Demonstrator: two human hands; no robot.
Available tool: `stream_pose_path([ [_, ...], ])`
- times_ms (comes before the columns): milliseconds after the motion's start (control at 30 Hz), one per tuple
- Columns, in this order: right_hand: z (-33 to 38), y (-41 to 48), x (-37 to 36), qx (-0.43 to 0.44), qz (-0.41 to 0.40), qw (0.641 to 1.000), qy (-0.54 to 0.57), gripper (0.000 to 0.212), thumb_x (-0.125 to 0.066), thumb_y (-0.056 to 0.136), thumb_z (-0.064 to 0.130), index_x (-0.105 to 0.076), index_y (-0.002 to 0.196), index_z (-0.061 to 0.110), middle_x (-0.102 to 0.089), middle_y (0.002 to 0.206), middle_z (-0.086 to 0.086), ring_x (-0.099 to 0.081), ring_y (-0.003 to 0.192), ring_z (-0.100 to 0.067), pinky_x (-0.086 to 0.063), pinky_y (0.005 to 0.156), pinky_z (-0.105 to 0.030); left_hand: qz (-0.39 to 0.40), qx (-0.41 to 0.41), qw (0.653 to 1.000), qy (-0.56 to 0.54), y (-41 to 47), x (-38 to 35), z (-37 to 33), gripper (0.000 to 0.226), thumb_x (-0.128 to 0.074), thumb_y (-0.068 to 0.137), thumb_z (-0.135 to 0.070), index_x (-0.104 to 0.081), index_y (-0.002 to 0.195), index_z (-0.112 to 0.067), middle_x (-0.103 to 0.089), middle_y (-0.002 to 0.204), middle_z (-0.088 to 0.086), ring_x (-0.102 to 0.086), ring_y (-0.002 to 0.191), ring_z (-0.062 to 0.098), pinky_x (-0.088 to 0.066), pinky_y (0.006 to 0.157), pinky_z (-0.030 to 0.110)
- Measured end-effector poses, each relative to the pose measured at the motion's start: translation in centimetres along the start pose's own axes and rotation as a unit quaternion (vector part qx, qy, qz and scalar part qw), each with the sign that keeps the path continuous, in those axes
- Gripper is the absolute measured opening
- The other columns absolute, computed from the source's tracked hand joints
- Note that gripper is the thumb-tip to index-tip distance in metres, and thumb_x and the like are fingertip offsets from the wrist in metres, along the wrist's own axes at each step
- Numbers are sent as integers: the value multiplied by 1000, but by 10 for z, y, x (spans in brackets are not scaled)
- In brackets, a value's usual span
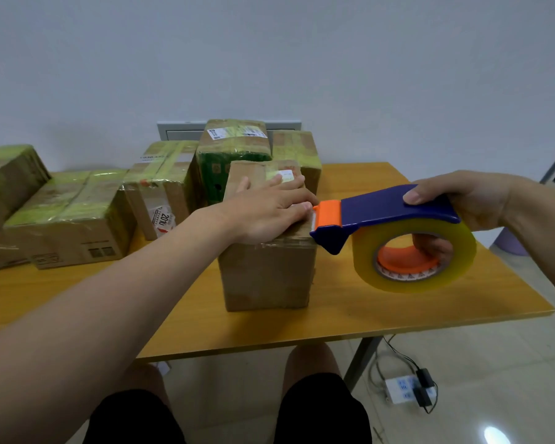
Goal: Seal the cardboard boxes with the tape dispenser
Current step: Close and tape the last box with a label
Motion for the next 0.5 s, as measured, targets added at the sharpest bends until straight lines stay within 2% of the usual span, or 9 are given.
stream_pose_path([
  [167,-14,1,1,-1,37,999,29,68,-91,62,45,-72,102,-7,-62,61,-25,-61,51,-33,-55,55,-38,-7,3,1000,-2,2,0,4,55,-12,104,-67,-38,151,-52,-10,173,-16,-3,161,17,-1,122,64],
  [233,-22,4,2,4,57,997,45,67,-85,70,46,-71,106,-8,-63,61,-24,-62,53,-32,-56,59,-39,-9,2,1000,-2,3,-2,4,71,-4,94,-80,-38,151,-53,-9,173,-16,-1,161,16,2,122,65],
  [333,-30,6,0,23,105,994,38,55,-67,88,48,-73,108,-3,-68,66,-18,-66,62,-28,-57,68,-39,-13,5,1000,5,5,-3,4,89,1,74,-95,-42,143,-57,-11,173,-15,-4,161,16,2,121,66],
  [400,-30,8,-1,32,123,991,46,52,-58,94,46,-74,108,-1,-70,70,-15,-68,66,-26,-57,72,-38,-19,7,1000,3,5,-2,4,89,-1,70,-97,-43,138,-59,-12,173,-14,-6,160,16,1,120,66],
  [500,-30,7,-3,32,130,990,44,52,-59,94,47,-74,109,-1,-71,70,-15,-68,66,-26,-56,72,-38,-20,8,1000,-7,4,-1,4,87,-6,68,-99,-47,134,-59,-13,173,-14,-6,160,17,2,120,68],
])
Point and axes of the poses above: each hand's wrist, its own y-axis towards the middle knuckle, its own x-axis out of the back of the hand, z = x × y, the point moved 7 cm from there along y, towards the middle knuckle
